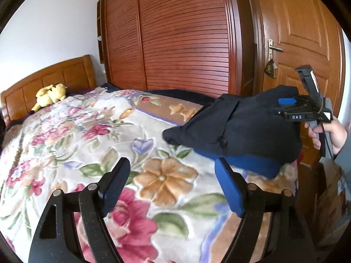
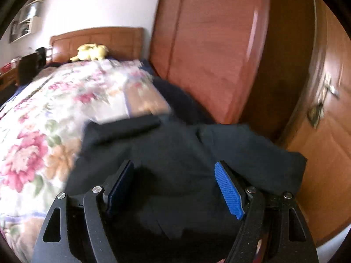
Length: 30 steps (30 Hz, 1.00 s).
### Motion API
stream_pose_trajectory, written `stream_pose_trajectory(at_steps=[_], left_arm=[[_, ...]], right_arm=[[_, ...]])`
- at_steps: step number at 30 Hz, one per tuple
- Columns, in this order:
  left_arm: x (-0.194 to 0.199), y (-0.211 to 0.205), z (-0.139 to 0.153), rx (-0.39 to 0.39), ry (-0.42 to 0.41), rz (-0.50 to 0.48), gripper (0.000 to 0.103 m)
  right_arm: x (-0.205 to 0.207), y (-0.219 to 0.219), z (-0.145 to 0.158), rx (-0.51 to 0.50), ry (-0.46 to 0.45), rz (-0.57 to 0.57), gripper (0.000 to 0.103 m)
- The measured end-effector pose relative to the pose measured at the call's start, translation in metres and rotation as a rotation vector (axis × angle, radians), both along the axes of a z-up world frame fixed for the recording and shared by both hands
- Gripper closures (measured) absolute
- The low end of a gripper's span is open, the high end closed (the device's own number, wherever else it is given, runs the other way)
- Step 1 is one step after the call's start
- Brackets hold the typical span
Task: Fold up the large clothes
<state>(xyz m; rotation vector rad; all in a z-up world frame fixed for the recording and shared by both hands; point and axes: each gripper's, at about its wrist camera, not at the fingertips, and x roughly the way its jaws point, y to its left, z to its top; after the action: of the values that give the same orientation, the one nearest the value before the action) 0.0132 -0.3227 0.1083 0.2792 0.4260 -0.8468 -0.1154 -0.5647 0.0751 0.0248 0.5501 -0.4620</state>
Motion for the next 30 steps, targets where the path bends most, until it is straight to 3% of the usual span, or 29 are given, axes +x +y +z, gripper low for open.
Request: stream_pose_trajectory(at_steps=[8,11,18,25,30], left_arm=[[-0.012,0.037,-0.008,-0.006,0.02,0.03,0.023],[-0.02,0.059,-0.01,-0.018,0.011,0.056,0.023],[-0.032,0.103,-0.006,-0.031,-0.043,0.164,0.017],[-0.032,0.158,-0.006,-0.067,-0.038,0.246,0.017],[-0.028,0.193,-0.016,-0.067,-0.024,0.313,0.017]], right_arm=[[-0.015,-0.029,-0.022,0.057,-0.041,-0.051,0.026],[-0.014,-0.002,-0.023,0.018,-0.05,-0.07,0.026],[-0.02,0.056,0.013,-0.057,-0.122,-0.082,0.026],[-0.016,0.14,0.037,-0.101,-0.165,0.043,0.026],[-0.003,0.199,0.034,-0.067,-0.174,0.183,0.026]])
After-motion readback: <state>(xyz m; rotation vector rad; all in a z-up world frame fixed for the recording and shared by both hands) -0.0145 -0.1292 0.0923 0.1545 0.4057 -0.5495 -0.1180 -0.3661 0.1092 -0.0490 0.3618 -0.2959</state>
